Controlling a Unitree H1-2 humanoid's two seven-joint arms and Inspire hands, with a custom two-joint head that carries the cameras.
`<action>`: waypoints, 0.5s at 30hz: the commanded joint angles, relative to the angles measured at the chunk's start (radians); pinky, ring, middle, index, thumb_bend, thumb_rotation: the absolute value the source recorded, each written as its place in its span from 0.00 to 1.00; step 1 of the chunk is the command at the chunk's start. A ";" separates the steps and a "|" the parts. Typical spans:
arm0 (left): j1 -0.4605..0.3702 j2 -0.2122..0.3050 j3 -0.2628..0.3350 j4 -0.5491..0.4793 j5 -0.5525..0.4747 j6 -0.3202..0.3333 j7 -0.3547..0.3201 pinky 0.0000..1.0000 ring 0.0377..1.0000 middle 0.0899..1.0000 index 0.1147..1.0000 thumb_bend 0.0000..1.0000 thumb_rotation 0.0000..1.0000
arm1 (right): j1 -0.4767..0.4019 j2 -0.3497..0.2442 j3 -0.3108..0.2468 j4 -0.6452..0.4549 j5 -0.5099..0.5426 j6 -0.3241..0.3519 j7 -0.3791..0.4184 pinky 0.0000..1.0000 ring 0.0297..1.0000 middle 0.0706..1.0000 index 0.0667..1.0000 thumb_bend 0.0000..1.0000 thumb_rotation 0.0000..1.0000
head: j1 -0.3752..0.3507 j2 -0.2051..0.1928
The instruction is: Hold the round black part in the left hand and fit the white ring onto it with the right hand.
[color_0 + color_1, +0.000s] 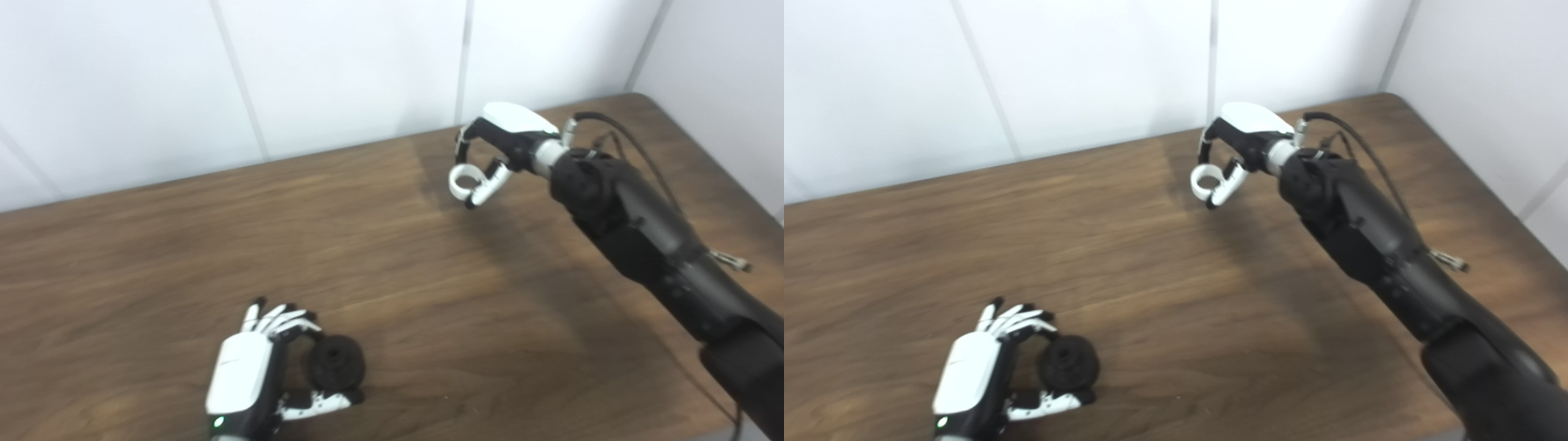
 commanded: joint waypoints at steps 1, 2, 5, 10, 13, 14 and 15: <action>0.030 -0.002 -0.028 0.024 0.046 0.045 -0.055 1.00 0.84 0.71 0.42 0.52 0.05 | -0.058 -0.002 -0.007 -0.063 -0.013 0.020 0.033 0.86 0.93 0.81 0.45 0.52 0.14 | 0.011 0.003; 0.029 -0.007 -0.033 0.022 0.054 0.056 -0.062 1.00 0.84 0.71 0.42 0.52 0.05 | -0.058 0.003 -0.001 -0.090 -0.010 0.022 0.057 0.86 0.93 0.81 0.45 0.52 0.14 | 0.022 0.006; 0.025 -0.019 -0.046 0.009 0.072 0.086 -0.087 1.00 0.86 0.73 0.42 0.52 0.06 | -0.050 0.012 0.015 -0.157 -0.011 0.024 0.110 0.86 0.93 0.81 0.45 0.52 0.14 | 0.055 0.015; 0.018 -0.031 -0.068 -0.006 0.087 0.121 -0.108 1.00 0.86 0.73 0.42 0.52 0.06 | -0.027 0.036 0.045 -0.272 -0.016 0.036 0.195 0.87 0.91 0.80 0.45 0.52 0.14 | 0.095 0.031; 0.015 -0.039 -0.078 -0.012 0.093 0.138 -0.113 1.00 0.86 0.73 0.42 0.52 0.06 | -0.006 0.053 0.057 -0.333 -0.023 0.051 0.239 0.88 0.93 0.81 0.45 0.52 0.14 | 0.117 0.043; 0.014 -0.041 -0.080 -0.012 0.093 0.141 -0.112 1.00 0.86 0.73 0.42 0.52 0.05 | 0.001 0.060 0.062 -0.351 -0.024 0.049 0.250 0.89 0.93 0.81 0.45 0.52 0.14 | 0.118 0.046; 0.013 -0.043 -0.082 -0.013 0.095 0.145 -0.110 1.00 0.86 0.73 0.42 0.52 0.05 | 0.008 0.066 0.066 -0.364 -0.023 0.040 0.256 0.89 0.94 0.82 0.45 0.52 0.14 | 0.124 0.051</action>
